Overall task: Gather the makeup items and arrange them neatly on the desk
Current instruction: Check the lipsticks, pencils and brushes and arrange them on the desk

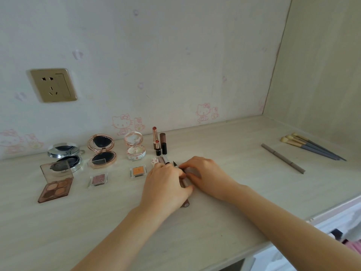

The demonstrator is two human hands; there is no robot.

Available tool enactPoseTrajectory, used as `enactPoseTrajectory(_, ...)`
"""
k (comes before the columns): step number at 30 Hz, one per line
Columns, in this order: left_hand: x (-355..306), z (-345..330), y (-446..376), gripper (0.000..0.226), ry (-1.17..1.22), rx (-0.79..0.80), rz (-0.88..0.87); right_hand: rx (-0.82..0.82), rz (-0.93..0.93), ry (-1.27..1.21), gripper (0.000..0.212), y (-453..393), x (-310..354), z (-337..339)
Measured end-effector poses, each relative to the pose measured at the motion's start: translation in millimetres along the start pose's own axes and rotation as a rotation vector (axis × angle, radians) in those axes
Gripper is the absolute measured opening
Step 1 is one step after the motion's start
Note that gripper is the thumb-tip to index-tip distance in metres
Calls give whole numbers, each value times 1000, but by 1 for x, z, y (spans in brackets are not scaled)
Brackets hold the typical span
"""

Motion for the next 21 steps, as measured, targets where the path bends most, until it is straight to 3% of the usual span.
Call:
enactPoseTrajectory(11,1,1,-1,34,25,-10,-5,13,-40,32,36,10,-9,3)
enactPoseTrajectory(21,-44,-7,-12,30,119,50,-155,24,-162,183,35,60,-43,54)
Point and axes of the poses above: each hand's wrist, its own y-axis away from the middle knuckle, its own z-axis out of the back of the hand, x = y × z, the point moved 10 cm from there along -y, towards the middle knuckle, and after that the axes turned 14 degrees about z, right-handed, at the moved point
